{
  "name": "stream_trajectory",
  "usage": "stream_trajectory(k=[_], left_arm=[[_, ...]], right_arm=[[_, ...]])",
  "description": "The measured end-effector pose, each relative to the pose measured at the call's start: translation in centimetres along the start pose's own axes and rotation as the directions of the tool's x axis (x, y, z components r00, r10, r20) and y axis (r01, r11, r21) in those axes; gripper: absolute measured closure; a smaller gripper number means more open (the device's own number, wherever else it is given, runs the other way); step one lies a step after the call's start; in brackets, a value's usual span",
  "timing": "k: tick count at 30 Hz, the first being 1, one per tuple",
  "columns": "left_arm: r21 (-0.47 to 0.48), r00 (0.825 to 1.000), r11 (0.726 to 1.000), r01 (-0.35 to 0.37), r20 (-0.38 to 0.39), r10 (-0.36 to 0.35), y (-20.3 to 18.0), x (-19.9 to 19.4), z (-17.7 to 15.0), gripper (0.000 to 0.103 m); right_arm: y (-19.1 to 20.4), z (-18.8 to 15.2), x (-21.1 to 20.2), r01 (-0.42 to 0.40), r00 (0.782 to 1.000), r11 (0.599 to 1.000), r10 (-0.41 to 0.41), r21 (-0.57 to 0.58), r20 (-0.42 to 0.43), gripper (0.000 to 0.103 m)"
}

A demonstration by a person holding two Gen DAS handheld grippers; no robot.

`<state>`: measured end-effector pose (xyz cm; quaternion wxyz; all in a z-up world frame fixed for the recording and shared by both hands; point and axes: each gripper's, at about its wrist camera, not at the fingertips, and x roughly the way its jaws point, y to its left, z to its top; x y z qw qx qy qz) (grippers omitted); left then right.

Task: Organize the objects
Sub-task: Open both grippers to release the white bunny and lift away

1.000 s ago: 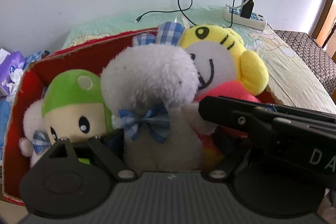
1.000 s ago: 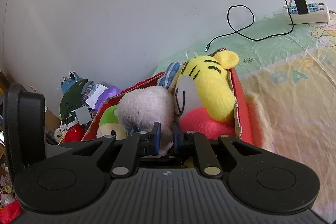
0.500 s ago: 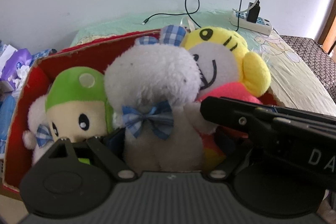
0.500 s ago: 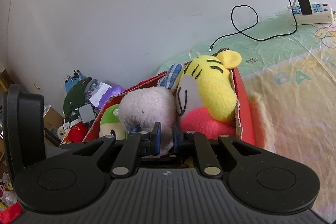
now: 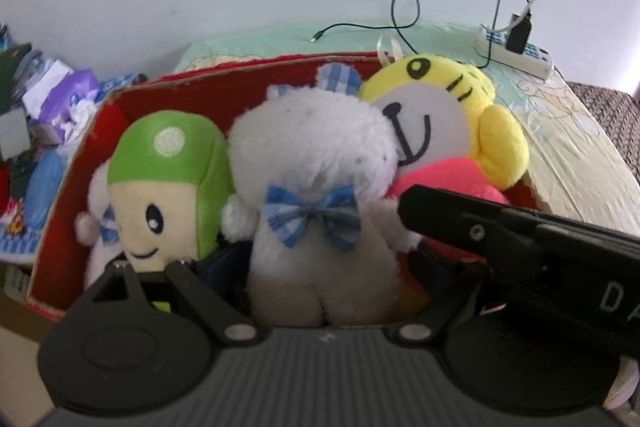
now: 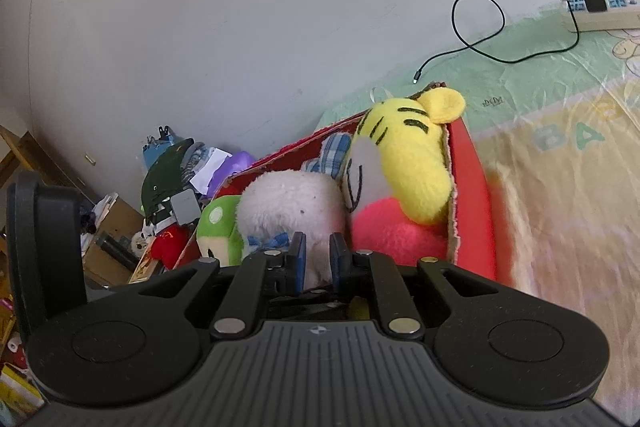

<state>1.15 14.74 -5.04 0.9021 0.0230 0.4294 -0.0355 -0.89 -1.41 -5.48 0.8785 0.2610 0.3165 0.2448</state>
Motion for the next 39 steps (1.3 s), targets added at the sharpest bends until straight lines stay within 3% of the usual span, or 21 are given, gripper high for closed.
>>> stream_trajectory(k=[5,12,15,19,22,25,27,35,39], left_arm=[[-0.032,1.0,0.999,0.004,-0.026,-0.005,0.3,-0.7,0.1,0.012],[0.026,0.997,0.997,-0.073,0.04,0.072,-1.1,-3.6,0.1,0.008],[0.036,0.995,0.995,-0.097,0.037,0.096,-1.8,-4.4,0.6,0.008],[0.054,0.993,0.994,-0.094,0.073,0.09,-3.4,-6.2,0.9,0.007],[0.089,0.991,0.991,-0.102,0.101,0.093,-5.5,-7.0,1.1,0.003],[0.124,0.99,0.987,-0.098,0.111,0.085,-7.7,-7.4,1.1,0.003],[0.141,0.99,0.986,-0.091,0.116,0.074,-9.2,-7.6,1.0,0.003],[0.166,0.991,0.981,-0.103,0.099,0.087,-12.9,-7.3,0.6,0.003],[0.141,0.989,0.982,-0.129,0.086,0.118,-13.2,-7.1,0.6,0.003]], right_arm=[[-0.1,0.3,-1.2,0.0,1.0,0.999,0.001,0.051,-0.013,0.081],[-1.0,0.4,-4.0,-0.014,1.0,0.993,0.012,0.116,0.015,0.076],[-1.5,0.7,-5.6,0.016,0.999,0.991,-0.021,0.134,0.042,0.061],[-2.4,1.3,-8.1,0.077,0.993,0.986,-0.089,0.147,0.08,0.057],[-2.7,1.7,-9.7,0.174,0.977,0.976,-0.188,0.132,0.1,0.057],[-2.8,2.0,-10.9,0.329,0.937,0.939,-0.337,0.099,0.09,0.056],[-3.3,2.0,-11.5,0.383,0.917,0.918,-0.391,0.099,0.076,0.056],[-5.3,2.3,-13.1,0.465,0.881,0.88,-0.471,0.094,0.044,0.051],[-5.5,2.5,-13.0,0.466,0.883,0.883,-0.468,0.059,0.03,0.05]])
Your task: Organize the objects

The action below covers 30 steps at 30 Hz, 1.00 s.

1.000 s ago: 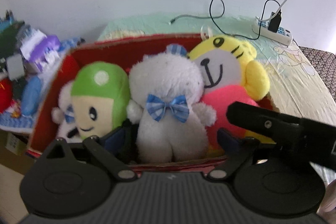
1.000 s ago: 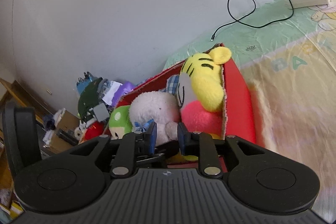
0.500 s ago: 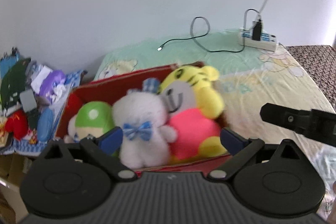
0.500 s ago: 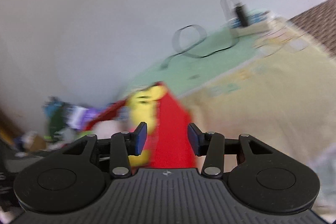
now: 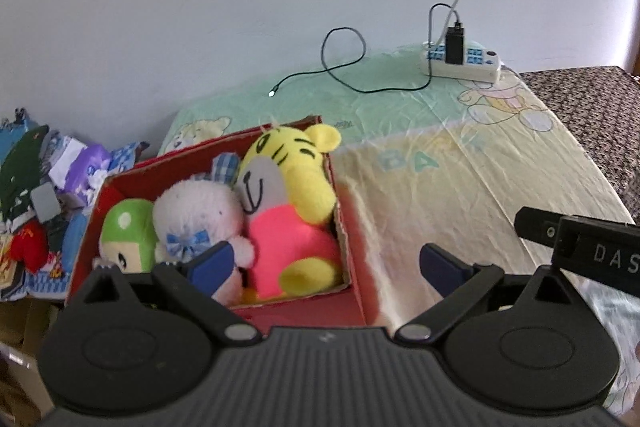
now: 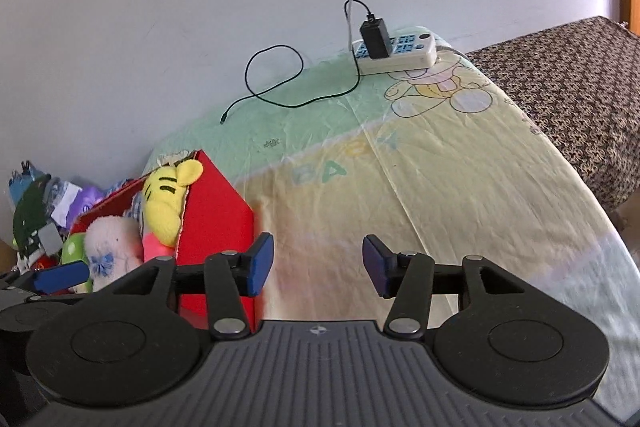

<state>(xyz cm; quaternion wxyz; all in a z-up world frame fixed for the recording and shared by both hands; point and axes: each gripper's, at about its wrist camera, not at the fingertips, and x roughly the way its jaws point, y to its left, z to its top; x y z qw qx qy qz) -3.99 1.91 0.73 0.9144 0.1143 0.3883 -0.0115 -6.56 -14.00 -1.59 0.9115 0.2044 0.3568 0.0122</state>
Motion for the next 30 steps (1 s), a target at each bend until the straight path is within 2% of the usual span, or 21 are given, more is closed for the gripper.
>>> stream_trajectory(k=[9,12,15,17,19,22,27,30], left_arm=[[-0.1,0.994,0.989,-0.11,-0.035,0.107,2.9,0.0,-1.2,0.003],[-0.129,0.992,0.984,-0.123,-0.046,0.118,4.6,-0.1,-1.3,0.003],[-0.128,0.992,0.984,-0.127,-0.042,0.122,6.1,-0.1,-1.4,0.003],[-0.117,0.993,0.987,-0.114,-0.041,0.109,6.7,0.1,-1.3,0.003],[-0.101,0.997,0.992,-0.079,-0.035,0.076,7.3,-0.1,-1.3,0.003],[-0.061,1.0,0.998,-0.025,-0.016,0.024,7.5,-0.1,-1.2,0.003],[-0.003,0.999,0.999,0.036,-0.013,-0.036,7.2,0.5,-1.0,0.003],[0.022,0.998,0.998,0.062,-0.009,-0.061,7.1,0.7,-0.9,0.003]], right_arm=[[2.9,0.2,1.9,-0.018,0.999,0.995,0.014,-0.096,-0.048,0.046],[4.1,0.2,2.1,-0.042,0.998,0.993,0.036,-0.113,-0.061,0.046],[5.6,0.1,2.2,-0.032,0.999,0.991,0.026,-0.132,-0.046,0.044],[6.3,0.0,2.1,-0.005,0.999,0.991,0.001,-0.131,-0.034,0.042],[6.6,-0.1,2.1,0.028,0.999,0.993,-0.031,-0.117,-0.024,0.034],[6.2,-0.3,2.0,0.093,0.996,0.993,-0.094,-0.068,-0.004,0.034],[5.5,-1.0,1.5,0.153,0.988,0.988,-0.153,0.001,-0.005,0.034],[5.3,-1.7,0.8,0.199,0.98,0.979,-0.199,0.033,0.017,0.028]])
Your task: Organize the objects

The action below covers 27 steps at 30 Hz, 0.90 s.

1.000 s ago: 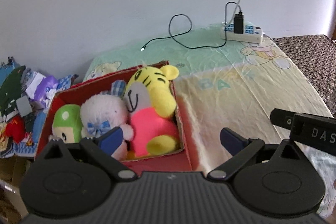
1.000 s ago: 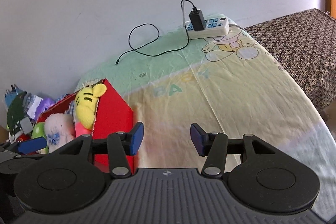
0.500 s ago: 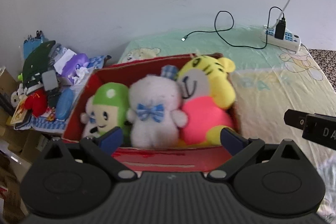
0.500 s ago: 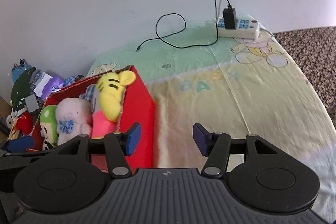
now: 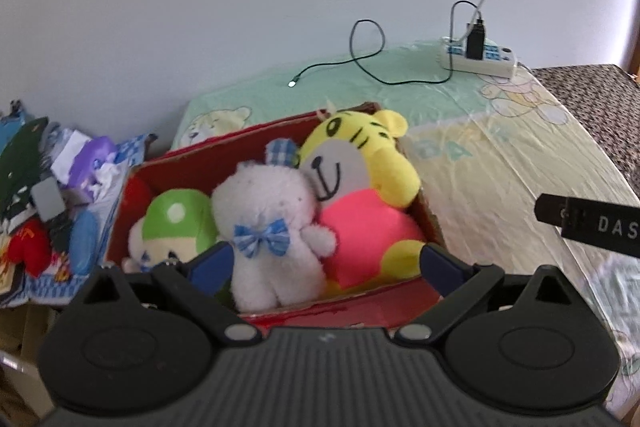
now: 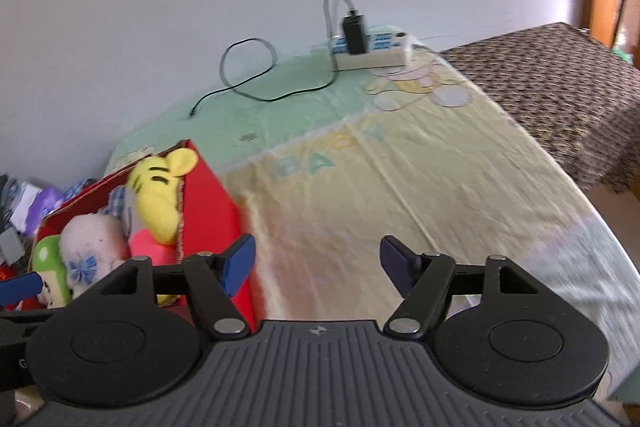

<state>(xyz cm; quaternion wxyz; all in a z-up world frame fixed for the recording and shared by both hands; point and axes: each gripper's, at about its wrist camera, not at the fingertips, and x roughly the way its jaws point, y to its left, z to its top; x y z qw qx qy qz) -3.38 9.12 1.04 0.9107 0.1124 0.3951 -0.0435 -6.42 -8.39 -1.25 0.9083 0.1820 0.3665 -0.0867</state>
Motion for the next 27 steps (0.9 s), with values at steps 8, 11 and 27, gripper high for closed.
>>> stream_trajectory(k=[8,11,27], left_arm=[[0.05,0.999,0.997,0.052,-0.016,-0.051,0.7,0.5,-1.0,0.003],[0.039,0.999,0.998,0.047,-0.014,-0.046,2.0,0.5,-1.1,0.003],[-0.108,0.996,0.993,-0.053,-0.075,0.045,11.3,1.4,-2.6,0.003]], right_arm=[[-0.1,-1.6,-0.6,0.075,0.997,0.995,-0.076,0.072,0.006,0.027],[1.1,-2.0,-1.0,0.076,0.997,0.995,-0.077,0.056,0.014,0.027],[11.5,-1.7,-0.6,-0.063,0.998,0.987,0.063,-0.145,-0.005,0.027]])
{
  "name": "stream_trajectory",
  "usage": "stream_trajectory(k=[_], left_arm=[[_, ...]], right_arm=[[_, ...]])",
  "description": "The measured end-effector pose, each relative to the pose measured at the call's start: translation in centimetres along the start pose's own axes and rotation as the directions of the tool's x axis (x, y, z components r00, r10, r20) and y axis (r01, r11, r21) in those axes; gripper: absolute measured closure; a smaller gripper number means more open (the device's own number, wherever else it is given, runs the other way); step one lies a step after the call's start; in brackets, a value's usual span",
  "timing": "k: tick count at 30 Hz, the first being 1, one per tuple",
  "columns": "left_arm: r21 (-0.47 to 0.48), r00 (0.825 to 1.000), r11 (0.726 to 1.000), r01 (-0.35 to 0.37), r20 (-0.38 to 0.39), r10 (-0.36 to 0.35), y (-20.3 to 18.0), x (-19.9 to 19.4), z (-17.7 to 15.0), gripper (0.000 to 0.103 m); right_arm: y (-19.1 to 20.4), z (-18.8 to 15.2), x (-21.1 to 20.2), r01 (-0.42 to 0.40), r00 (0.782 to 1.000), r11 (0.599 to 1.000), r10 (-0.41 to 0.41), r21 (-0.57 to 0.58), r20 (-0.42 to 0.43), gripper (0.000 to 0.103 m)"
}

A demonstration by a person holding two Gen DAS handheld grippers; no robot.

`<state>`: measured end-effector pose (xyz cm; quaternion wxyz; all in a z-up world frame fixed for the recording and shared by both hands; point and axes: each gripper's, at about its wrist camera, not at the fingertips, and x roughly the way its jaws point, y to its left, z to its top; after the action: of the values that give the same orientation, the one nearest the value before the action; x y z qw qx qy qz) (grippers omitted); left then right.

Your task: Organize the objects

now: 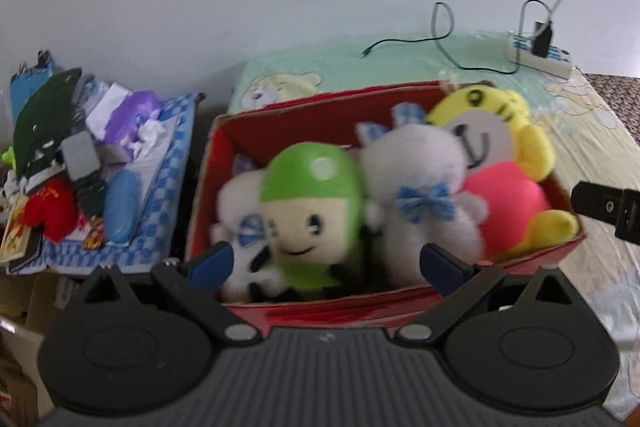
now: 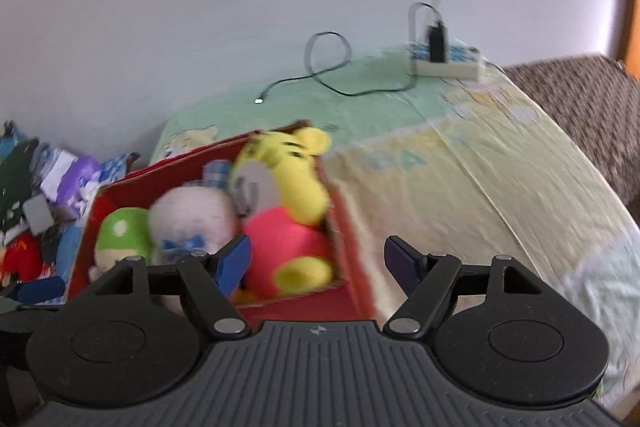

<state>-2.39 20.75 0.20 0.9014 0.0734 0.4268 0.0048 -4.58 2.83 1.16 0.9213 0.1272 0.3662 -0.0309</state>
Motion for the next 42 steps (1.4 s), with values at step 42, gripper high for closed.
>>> stream_trajectory(k=[42], left_arm=[[-0.1,0.999,0.995,-0.012,-0.035,0.008,2.9,2.3,0.7,0.004]], right_arm=[[4.3,1.8,4.0,-0.061,0.995,0.99,0.05,-0.126,-0.088,0.031]])
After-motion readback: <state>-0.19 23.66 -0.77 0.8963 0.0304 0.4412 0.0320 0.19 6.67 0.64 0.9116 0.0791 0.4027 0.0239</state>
